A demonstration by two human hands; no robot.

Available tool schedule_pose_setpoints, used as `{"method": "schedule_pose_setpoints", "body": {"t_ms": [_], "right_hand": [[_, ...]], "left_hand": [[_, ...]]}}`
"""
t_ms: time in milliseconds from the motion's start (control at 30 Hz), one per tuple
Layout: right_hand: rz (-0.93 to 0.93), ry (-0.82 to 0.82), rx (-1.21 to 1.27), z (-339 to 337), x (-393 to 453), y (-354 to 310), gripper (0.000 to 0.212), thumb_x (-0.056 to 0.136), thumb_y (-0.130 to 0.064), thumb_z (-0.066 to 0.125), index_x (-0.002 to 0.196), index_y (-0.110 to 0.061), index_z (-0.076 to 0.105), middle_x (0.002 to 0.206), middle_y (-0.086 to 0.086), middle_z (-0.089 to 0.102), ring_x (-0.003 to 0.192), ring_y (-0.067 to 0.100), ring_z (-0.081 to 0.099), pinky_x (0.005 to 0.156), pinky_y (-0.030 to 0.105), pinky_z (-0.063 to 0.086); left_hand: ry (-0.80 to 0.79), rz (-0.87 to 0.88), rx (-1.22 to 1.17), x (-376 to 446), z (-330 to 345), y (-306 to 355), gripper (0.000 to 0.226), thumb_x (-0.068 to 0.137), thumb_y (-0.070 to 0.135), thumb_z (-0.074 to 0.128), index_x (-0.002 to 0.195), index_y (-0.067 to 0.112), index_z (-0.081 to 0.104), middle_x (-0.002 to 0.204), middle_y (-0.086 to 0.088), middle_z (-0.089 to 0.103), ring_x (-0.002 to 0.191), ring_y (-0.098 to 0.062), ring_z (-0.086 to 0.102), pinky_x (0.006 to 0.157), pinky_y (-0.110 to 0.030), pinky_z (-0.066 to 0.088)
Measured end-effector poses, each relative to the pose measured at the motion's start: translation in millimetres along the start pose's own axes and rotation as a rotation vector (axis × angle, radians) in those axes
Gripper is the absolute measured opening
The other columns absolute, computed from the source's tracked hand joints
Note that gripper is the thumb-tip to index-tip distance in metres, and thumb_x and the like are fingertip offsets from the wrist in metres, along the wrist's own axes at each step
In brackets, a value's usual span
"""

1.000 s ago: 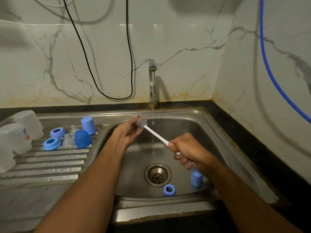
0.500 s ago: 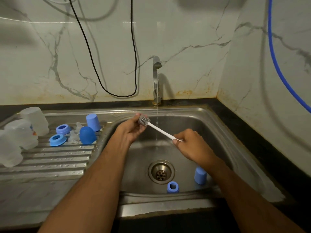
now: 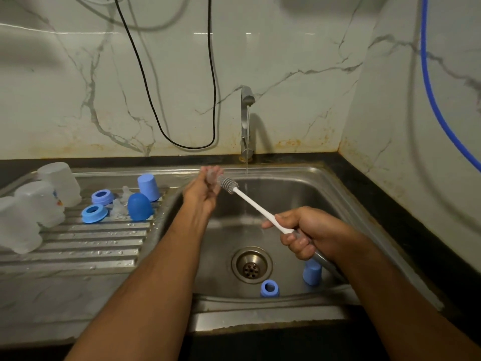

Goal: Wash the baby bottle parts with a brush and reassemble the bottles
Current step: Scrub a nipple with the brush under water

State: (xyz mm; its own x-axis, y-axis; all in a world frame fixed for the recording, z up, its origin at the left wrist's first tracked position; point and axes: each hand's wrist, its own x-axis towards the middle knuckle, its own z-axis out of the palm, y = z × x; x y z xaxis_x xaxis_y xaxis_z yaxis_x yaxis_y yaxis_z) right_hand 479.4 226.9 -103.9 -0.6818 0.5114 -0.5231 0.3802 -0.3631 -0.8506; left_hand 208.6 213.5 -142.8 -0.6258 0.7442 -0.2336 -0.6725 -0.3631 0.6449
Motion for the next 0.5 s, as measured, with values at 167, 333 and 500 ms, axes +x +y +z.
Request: {"method": "schedule_pose_setpoints", "body": {"t_ms": [167, 333, 500], "right_hand": [[-0.194, 0.283, -0.141, 9, 7, 5, 0.026, 0.105, -0.020, 0.046, 0.118, -0.010, 0.066, 0.060, 0.001, 0.045, 0.044, 0.007, 0.034, 0.041, 0.021, 0.026], [-0.443, 0.460, -0.587, 38, 27, 17, 0.019, 0.104, -0.025, 0.052, 0.111, -0.019, 0.069, 0.060, -0.007, 0.052, 0.046, 0.004, 0.047, 0.045, 0.020, 0.034], [-0.509, 0.588, -0.832, 43, 29, 16, 0.025, 0.105, -0.027, 0.050, 0.111, -0.012, 0.069, 0.077, -0.002, 0.062, 0.069, 0.014, 0.061, 0.061, 0.027, 0.048]], "left_hand": [[0.108, 0.022, 0.097, -1, -10, 1, 0.012, 0.099, 0.003, 0.057, 0.106, 0.000, 0.066, 0.113, -0.016, 0.063, 0.102, -0.023, 0.069, 0.093, -0.037, 0.058], [0.160, 0.003, 0.153, -15, 15, -24, 0.009, 0.096, 0.000, 0.060, 0.097, -0.003, 0.068, 0.088, -0.013, 0.071, 0.068, -0.015, 0.073, 0.066, -0.034, 0.064], [0.227, 0.060, 0.188, -24, 30, -38, 0.010, 0.091, -0.003, 0.067, 0.100, -0.007, 0.069, 0.083, -0.011, 0.071, 0.069, -0.016, 0.070, 0.076, -0.038, 0.063]]}}
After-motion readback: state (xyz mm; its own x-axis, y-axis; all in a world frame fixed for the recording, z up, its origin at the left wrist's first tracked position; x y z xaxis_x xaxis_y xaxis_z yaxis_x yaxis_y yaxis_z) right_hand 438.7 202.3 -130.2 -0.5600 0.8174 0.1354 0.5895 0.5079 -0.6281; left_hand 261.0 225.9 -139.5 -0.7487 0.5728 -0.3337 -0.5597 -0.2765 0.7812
